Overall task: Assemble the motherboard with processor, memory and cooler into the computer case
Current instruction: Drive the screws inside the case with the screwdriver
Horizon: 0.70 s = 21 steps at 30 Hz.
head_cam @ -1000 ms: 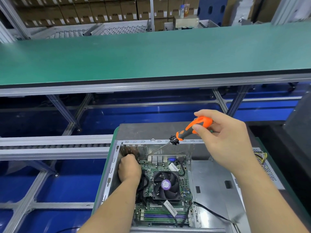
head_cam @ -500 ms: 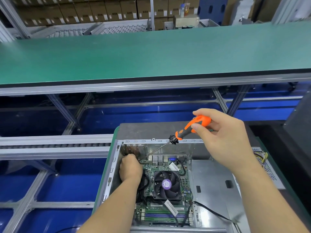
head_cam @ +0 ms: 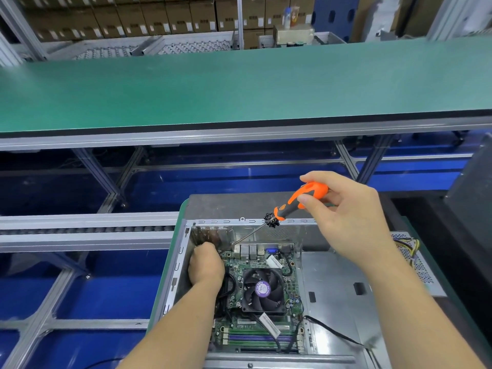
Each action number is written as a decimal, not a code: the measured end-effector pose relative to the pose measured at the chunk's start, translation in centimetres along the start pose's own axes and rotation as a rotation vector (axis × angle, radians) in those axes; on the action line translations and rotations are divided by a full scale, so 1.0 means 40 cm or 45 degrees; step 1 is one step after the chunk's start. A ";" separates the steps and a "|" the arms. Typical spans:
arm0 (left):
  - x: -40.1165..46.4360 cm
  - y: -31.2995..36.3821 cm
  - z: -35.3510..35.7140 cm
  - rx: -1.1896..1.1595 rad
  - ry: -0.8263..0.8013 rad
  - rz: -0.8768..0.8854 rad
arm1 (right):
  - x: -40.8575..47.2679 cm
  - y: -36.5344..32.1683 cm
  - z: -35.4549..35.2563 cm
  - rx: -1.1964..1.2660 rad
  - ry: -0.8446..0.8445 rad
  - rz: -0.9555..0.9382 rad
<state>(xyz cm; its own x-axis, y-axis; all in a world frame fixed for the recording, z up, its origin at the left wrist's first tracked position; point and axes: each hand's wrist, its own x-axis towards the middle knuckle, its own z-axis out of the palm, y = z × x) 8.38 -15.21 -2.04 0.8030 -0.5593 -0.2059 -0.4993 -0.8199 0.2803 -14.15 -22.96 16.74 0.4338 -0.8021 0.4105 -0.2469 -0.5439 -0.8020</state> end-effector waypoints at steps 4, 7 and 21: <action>0.001 -0.003 0.001 0.003 0.010 0.011 | -0.001 0.003 -0.004 -0.010 0.001 -0.007; 0.001 -0.004 -0.001 0.028 0.010 0.013 | -0.002 0.001 -0.006 -0.005 0.007 -0.015; 0.001 -0.010 -0.002 0.049 -0.007 0.070 | -0.004 0.001 -0.024 0.027 0.025 -0.033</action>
<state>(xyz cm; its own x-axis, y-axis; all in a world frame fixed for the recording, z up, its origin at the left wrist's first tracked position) 8.64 -14.91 -2.07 0.7720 -0.6045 -0.1964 -0.5551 -0.7917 0.2549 -15.07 -23.08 17.07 0.4230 -0.7924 0.4396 -0.2168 -0.5595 -0.8000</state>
